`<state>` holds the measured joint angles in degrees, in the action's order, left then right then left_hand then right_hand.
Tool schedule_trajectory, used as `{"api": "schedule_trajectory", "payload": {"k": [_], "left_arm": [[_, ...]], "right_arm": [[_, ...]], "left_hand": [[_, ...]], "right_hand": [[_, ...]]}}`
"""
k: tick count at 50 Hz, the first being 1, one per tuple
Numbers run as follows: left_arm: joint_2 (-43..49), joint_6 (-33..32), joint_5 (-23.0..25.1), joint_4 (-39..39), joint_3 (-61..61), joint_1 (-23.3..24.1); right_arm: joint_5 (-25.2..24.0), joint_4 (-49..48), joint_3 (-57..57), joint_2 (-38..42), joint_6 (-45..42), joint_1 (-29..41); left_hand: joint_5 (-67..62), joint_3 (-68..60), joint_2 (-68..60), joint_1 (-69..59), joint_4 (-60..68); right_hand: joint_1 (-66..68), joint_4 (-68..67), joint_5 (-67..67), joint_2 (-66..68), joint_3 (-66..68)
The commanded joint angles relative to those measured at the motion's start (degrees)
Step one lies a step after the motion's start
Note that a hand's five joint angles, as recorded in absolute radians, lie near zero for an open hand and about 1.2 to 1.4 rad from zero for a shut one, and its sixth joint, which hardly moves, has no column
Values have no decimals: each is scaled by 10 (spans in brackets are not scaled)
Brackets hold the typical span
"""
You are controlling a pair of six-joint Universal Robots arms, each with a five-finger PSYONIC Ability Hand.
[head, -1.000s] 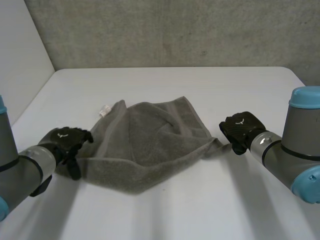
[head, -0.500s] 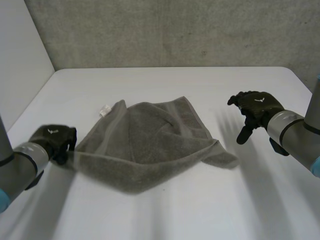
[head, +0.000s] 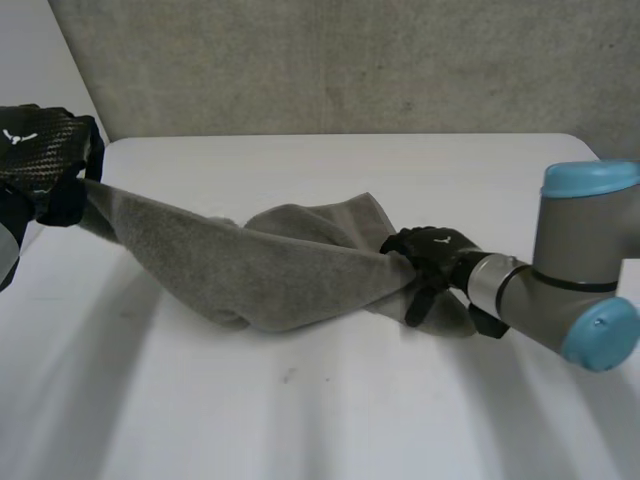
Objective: Fold the towel.
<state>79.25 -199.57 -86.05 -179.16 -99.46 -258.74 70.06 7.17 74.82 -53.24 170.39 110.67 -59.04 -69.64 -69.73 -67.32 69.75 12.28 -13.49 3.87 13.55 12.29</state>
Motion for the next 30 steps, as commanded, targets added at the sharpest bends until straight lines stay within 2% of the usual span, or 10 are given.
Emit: {"api": "schedule_trajectory", "payload": {"k": [1, 3, 6, 8, 9, 10, 14, 22, 24, 30], "left_arm": [[-9, 1, 0, 0, -1, -2], [-10, 1, 0, 0, -1, -3], [-10, 1, 0, -2, -1, -6], [-10, 1, 0, -5, -1, -8], [-10, 1, 0, -5, -1, -8], [-9, 1, 0, -9, -1, -10], [-8, 1, 0, -22, -1, -17], [1, 1, 1, -55, -2, -37], [11, 0, 1, -57, -7, -36], [35, 1, 0, -52, -14, -33]], "right_arm": [[16, -58, -57, 80, 6, 19], [26, -60, -84, 109, 10, 21], [34, -60, -93, 115, 13, 21], [50, -61, -99, 110, 23, 20], [50, -61, -99, 110, 23, 20], [57, -61, -99, 100, 30, 17], [67, -59, -91, 54, 35, 11], [59, -48, -39, -138, -7, -61], [59, -17, -24, -199, -54, -70], [58, 111, -23, -250, -178, -67]], "left_hand": [[-110, -104, -103, -127, 102], [-110, -104, -103, -127, 102], [-110, -104, -103, -127, 102], [-110, -104, -103, -127, 102], [-110, -104, -103, -127, 102], [-110, -104, -103, -127, 102], [-110, -104, -103, -127, 102], [-110, -104, -103, -127, 102], [-110, -104, -103, -127, 102], [-110, -104, -103, -127, 102]], "right_hand": [[15, -3, -1, 2, 15], [141, -129, 125, 128, 141], [177, -164, 161, 164, 176], [509, -497, 493, 497, 509], [511, -499, 495, 499, 511], [676, -663, 660, 663, 675], [677, -665, 661, 664, 677], [677, -665, 661, 664, 677], [677, -665, 661, 664, 677], [677, -665, 661, 664, 677]]}}
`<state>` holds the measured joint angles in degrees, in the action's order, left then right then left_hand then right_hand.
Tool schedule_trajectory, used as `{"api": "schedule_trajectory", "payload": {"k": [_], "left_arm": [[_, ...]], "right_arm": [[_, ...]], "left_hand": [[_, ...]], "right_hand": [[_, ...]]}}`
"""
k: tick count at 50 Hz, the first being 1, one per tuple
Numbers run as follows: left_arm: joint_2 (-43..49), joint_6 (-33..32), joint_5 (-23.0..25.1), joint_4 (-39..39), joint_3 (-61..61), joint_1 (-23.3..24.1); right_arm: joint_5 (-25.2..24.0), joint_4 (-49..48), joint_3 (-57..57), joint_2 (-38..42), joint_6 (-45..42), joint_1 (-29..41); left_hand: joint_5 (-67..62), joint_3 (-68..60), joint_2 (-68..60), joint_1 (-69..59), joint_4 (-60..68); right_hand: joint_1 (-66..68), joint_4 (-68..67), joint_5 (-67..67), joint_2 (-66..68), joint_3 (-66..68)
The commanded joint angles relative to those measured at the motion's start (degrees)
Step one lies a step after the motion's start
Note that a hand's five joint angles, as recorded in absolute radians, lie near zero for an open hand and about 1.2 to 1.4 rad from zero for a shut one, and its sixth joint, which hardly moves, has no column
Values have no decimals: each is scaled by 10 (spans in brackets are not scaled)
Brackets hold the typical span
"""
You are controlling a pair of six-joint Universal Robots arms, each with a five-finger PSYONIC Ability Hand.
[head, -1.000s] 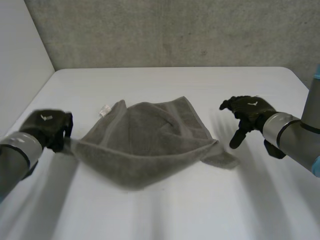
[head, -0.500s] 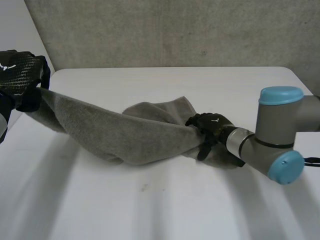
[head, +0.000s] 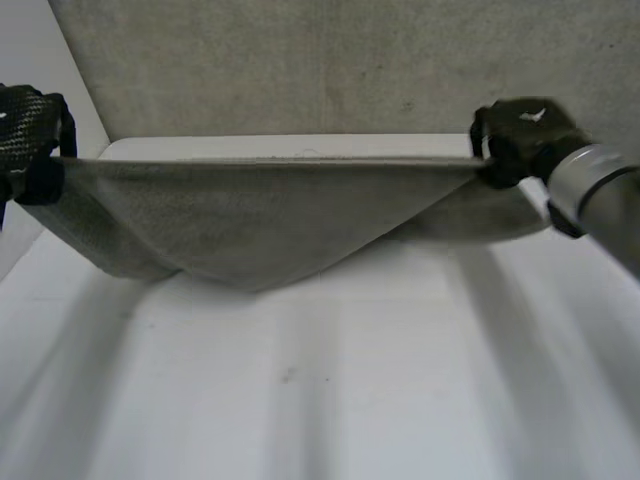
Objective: Fold the towel.
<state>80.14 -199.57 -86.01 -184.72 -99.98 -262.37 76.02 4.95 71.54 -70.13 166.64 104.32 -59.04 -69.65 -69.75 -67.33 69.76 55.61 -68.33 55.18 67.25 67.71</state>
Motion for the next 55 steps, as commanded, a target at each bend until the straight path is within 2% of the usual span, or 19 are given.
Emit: {"api": "schedule_trajectory", "payload": {"k": [1, 8, 14, 17, 19, 25, 27, 30, 33, 35, 36, 38, 39, 41, 42, 44, 46, 50, 55], "left_arm": [[30, 1, 0, 3, -12, 3], [32, 1, 1, 3, -14, -1], [40, 1, 2, 6, -16, 2], [72, 0, 8, 6, -21, 9], [94, -1, 17, 7, -21, 10], [209, -6, 47, 9, 13, 18], [241, -6, 47, 11, 34, 22], [334, -6, 42, 10, 122, 36], [358, -6, 43, 8, 160, 41], [388, -5, 44, -9, 236, 42], [389, -5, 44, -9, 236, 42], [394, 0, 42, -95, 300, 44], [394, 0, 42, -95, 300, 44], [386, 5, 31, -255, 313, 50], [386, 5, 31, -256, 313, 50], [348, 18, 5, -400, 308, 63], [330, 21, -7, -428, 306, 68], [317, 25, -14, -403, 305, 71], [323, 28, -14, -320, 278, 65]], "right_arm": [[-2, 133, 10, -81, -141, -3], [7, 176, 4, -187, -219, -10], [0, 207, 19, -193, -231, -10], [1, 241, 27, -143, -259, -4], [9, 265, 24, -70, -304, 3], [29, 273, -6, 28, -353, 15], [52, 273, -52, 99, -363, 16], [75, 268, -115, 151, -370, 16], [85, 258, -149, 168, -373, 16], [102, 192, -232, 188, -365, 19], [102, 191, -232, 188, -365, 19], [116, 56, -285, 182, -348, 25], [116, 55, -286, 182, -348, 25], [134, -136, -270, 137, -311, 34], [134, -137, -270, 137, -311, 34], [141, -306, -202, 77, -283, 33], [135, -350, -166, 53, -280, 35], [125, -322, -143, 39, -279, 35], [85, -154, -133, 58, -273, 37]], "left_hand": [[-110, -103, -103, -127, 102], [-110, -103, -103, -127, 102], [-110, -103, -103, -127, 102], [-110, -103, -103, -127, 102], [-110, -103, -103, -127, 102], [-110, -103, -103, -127, 102], [-110, -103, -103, -127, 102], [-110, -103, -103, -127, 102], [-110, -103, -103, -127, 102], [-110, -103, -103, -127, 102], [-110, -103, -103, -127, 102], [-110, -103, -103, -127, 102], [-110, -103, -103, -127, 102], [-110, -103, -103, -127, 102], [-110, -103, -103, -127, 102], [-110, -103, -103, -127, 102], [-110, -103, -103, -127, 102], [-110, -103, -103, -127, 102], [-110, -103, -103, -127, 102]], "right_hand": [[244, -117, 148, 127, 123], [244, -117, 148, 127, 123], [244, -117, 148, 127, 123], [244, -117, 148, 127, 123], [244, -117, 148, 127, 123], [244, -117, 148, 127, 123], [244, -117, 148, 127, 123], [244, -117, 148, 127, 123], [244, -117, 148, 127, 123], [244, -117, 148, 127, 123], [244, -117, 148, 127, 123], [244, -117, 148, 127, 123], [244, -117, 148, 127, 123], [244, -117, 148, 127, 123], [244, -117, 148, 127, 123], [244, -117, 148, 127, 123], [244, -117, 148, 127, 123], [244, -117, 148, 127, 123], [244, -117, 148, 127, 123]]}}
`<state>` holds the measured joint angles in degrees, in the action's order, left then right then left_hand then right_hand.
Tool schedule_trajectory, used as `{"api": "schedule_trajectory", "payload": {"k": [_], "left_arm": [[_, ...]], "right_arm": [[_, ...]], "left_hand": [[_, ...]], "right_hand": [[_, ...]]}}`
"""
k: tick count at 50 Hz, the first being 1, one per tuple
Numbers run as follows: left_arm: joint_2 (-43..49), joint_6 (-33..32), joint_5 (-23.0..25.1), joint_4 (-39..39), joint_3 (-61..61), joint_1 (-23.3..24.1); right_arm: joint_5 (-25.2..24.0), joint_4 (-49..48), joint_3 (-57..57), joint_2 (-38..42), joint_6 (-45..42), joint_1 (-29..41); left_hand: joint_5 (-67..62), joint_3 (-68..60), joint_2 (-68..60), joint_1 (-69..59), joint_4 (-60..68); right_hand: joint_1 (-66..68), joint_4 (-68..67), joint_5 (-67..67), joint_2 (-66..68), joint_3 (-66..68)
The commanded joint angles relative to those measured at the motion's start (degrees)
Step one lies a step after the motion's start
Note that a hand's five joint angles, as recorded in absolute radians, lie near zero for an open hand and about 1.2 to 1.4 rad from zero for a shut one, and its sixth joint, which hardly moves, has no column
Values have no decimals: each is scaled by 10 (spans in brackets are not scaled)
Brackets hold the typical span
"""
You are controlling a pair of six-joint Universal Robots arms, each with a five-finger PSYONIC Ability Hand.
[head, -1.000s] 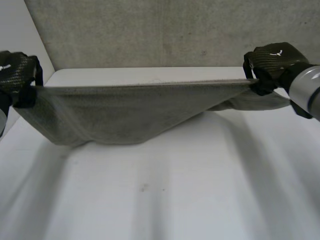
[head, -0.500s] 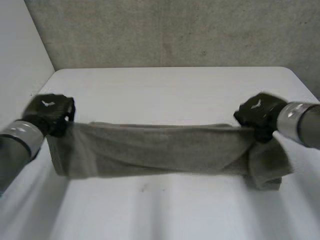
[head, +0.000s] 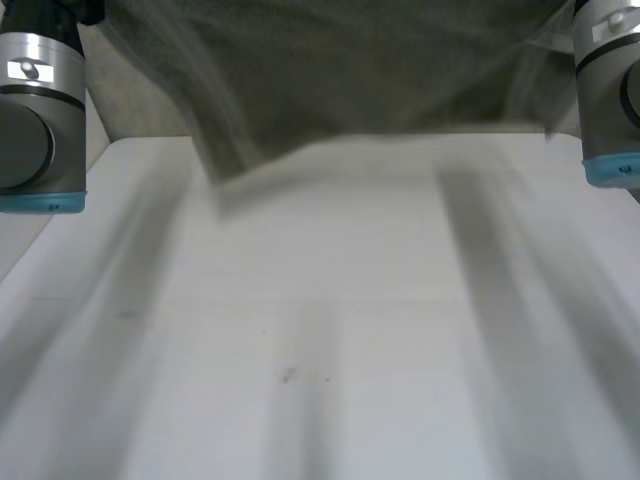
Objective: Fold the towel.
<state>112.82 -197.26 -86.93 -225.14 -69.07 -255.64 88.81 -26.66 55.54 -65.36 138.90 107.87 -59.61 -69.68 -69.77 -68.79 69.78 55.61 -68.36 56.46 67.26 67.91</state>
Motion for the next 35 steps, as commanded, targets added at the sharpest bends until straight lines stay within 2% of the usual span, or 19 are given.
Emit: {"api": "schedule_trajectory", "payload": {"k": [1, 4, 8, 15, 20, 24, 25, 27, 28, 29, 33, 35], "left_arm": [[-4, 5, -4, 84, -31, -2], [13, 2, -2, 113, -83, -4], [34, -1, -2, 118, -122, -4], [84, -7, -2, 129, -179, -7], [90, -45, -1, 138, -211, -27], [86, -62, -1, 138, -222, -36], [84, -66, -1, 138, -225, -38], [79, -67, -1, 138, -227, -39], [74, -67, -1, 138, -229, -40], [74, -67, -1, 138, -229, -40], [69, -66, -2, 139, -231, -42], [65, -66, -1, 139, -236, -43]], "right_arm": [[-43, 163, 27, 10, 4, 1], [-65, 199, 50, 22, 3, 1], [-93, 200, 108, 57, 2, 0], [-106, 203, 150, 137, 1, 0], [-103, 207, 157, 170, 6, -2], [-103, 213, 170, 168, 30, -10], [-103, 213, 170, 168, 30, -10], [-99, 221, 173, 162, 82, -19], [-99, 221, 173, 162, 82, -19], [-97, 230, 175, 158, 115, -25], [-97, 273, 177, 153, 212, -49], [-96, 288, 178, 152, 233, -55]], "left_hand": [[-104, -103, -102, -112, 102], [-104, -103, -102, -112, 102], [-104, -103, -102, -112, 102], [-104, -103, -102, -112, 102], [-104, -103, -102, -112, 102], [-104, -103, -102, -112, 102], [-104, -103, -102, -112, 102], [-104, -103, -102, -112, 102], [-104, -103, -102, -112, 102], [-104, -103, -102, -112, 102], [-104, -103, -102, -112, 102], [-104, -103, -102, -112, 102]], "right_hand": [[244, -116, 135, 127, 121], [244, -116, 135, 127, 121], [244, -116, 135, 127, 121], [244, -116, 135, 127, 121], [244, -116, 135, 127, 121], [105, 22, -3, -11, -18], [105, 23, -4, -12, -18], [-129, 257, -238, -246, -252], [-131, 258, -239, -247, -254], [-199, 326, -307, -315, -322], [-277, 404, -385, -393, -400], [-275, 403, -384, -392, -398]]}}
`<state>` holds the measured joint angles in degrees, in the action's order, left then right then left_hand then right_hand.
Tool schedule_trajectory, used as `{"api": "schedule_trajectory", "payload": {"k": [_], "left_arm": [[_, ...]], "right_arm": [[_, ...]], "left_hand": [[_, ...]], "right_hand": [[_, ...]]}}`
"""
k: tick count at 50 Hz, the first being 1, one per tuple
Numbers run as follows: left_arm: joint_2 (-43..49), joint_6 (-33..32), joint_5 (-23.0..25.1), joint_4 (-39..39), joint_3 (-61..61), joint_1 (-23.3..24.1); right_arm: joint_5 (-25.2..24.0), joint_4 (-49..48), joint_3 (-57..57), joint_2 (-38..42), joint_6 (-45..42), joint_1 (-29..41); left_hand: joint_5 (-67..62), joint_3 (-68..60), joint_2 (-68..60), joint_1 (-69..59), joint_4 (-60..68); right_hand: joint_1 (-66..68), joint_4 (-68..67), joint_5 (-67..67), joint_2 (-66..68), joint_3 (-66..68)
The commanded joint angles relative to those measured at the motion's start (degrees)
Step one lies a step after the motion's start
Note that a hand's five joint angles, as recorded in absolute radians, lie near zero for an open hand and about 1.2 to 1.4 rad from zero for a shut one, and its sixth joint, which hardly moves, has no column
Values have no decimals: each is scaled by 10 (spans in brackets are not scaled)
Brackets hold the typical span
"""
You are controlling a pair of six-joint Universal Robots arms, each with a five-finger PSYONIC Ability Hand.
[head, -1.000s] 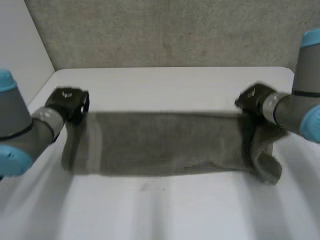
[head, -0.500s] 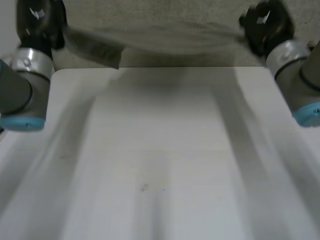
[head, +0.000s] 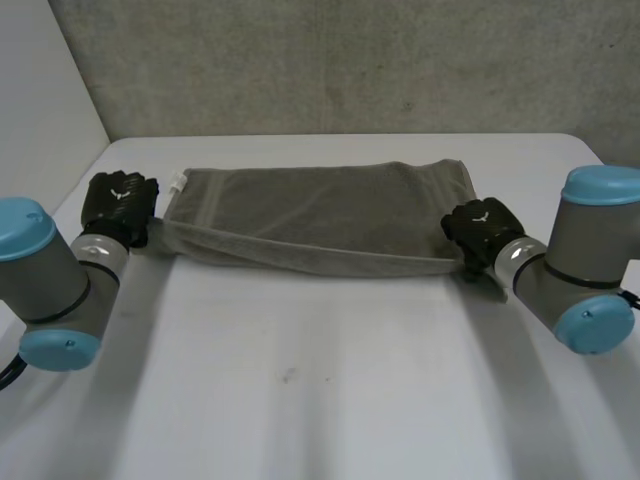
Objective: Fold the towel.
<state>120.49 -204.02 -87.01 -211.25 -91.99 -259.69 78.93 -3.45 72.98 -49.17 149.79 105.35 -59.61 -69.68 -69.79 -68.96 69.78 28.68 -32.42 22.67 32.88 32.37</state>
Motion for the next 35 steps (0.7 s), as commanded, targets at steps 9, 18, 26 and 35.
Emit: {"api": "schedule_trajectory", "payload": {"k": [9, 18, 26, 35], "left_arm": [[-26, 1, 0, 0, -18, -6], [-28, 1, 0, 0, -28, -6], [-68, -1, -2, 19, -57, -6], [-203, -56, 7, 223, -123, -48]], "right_arm": [[1, 76, 41, -25, 155, -65], [8, 55, 48, -22, 163, -92], [-1, 42, 72, -95, 147, -102], [-55, 214, 132, -210, -103, -103]], "left_hand": [[-104, -103, -102, -110, 102], [-104, -103, -102, -110, 102], [-104, -103, -102, -110, 102], [-104, -103, -102, -110, 102]], "right_hand": [[75, -37, 35, 33, 38], [411, -374, 371, 369, 374], [513, -476, 473, 471, 476], [513, -476, 473, 471, 476]]}}
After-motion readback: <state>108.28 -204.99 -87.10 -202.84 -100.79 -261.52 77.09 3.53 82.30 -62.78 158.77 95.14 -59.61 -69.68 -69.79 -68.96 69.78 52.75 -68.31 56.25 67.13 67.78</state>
